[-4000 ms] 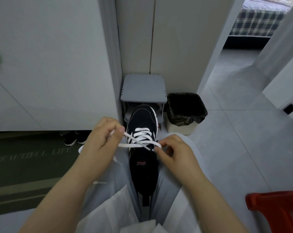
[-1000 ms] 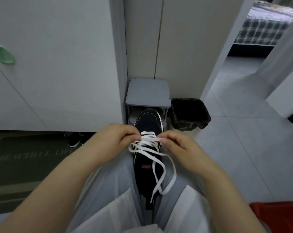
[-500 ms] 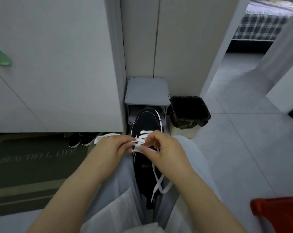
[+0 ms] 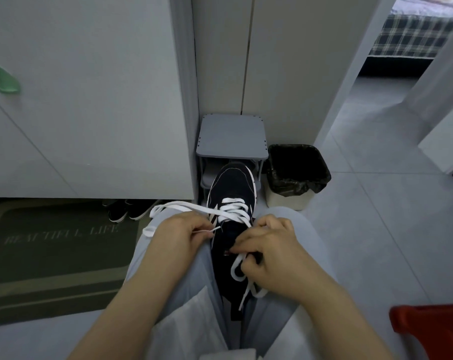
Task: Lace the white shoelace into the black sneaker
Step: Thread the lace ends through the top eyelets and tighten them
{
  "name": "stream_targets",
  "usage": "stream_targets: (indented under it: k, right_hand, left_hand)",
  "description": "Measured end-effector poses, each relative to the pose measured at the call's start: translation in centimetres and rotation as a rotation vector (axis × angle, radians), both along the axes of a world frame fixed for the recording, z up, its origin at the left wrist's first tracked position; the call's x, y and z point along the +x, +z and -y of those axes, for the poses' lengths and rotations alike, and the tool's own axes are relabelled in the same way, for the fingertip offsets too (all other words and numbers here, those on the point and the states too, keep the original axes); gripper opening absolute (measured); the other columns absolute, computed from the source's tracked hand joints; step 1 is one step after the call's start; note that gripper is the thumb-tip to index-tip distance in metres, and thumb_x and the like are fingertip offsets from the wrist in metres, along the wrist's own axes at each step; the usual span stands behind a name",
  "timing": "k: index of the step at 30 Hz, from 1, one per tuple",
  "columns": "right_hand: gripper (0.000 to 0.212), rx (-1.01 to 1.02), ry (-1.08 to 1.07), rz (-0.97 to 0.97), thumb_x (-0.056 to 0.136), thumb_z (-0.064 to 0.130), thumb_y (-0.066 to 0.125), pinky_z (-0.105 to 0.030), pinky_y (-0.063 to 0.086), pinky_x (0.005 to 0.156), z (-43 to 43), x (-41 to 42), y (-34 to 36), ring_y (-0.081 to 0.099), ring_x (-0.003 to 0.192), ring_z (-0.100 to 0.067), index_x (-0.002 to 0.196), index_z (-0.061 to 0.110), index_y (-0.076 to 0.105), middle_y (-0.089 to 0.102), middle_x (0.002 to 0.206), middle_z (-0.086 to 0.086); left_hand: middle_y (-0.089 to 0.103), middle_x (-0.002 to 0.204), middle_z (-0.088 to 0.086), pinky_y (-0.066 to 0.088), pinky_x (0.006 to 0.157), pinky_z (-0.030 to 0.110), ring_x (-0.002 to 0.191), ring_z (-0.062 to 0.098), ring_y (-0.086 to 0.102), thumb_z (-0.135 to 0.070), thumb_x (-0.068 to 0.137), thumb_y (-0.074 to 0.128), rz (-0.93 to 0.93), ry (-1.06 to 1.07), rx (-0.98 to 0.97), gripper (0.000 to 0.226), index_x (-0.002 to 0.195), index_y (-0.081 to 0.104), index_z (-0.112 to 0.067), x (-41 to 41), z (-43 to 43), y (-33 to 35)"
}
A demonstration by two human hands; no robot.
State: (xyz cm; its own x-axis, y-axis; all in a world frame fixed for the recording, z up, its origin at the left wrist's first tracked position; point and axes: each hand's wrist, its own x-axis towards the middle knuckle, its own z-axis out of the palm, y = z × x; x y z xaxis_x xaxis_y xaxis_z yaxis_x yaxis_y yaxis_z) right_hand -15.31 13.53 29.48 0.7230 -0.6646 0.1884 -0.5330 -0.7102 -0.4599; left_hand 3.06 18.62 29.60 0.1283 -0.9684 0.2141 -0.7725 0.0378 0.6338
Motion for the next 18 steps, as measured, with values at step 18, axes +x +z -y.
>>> stream_targets:
  k: [18]
  right_hand:
    - [0.019, -0.11, -0.291, 0.188, 0.069, 0.03, 0.066, -0.024, 0.028, 0.074, 0.1, 3.3, -2.4, 0.039, 0.08, -0.013, 0.085, 0.025, 0.074, 0.053, 0.078, 0.006]
  left_hand:
    - [0.054, 0.054, -0.006, 0.025, 0.047, 0.009, 0.049, 0.005, 0.045, -0.011, 0.057, 0.063, 0.261, -0.033, -0.031, 0.007, 0.055, 0.064, -0.018, -0.3, -0.3, 0.8]
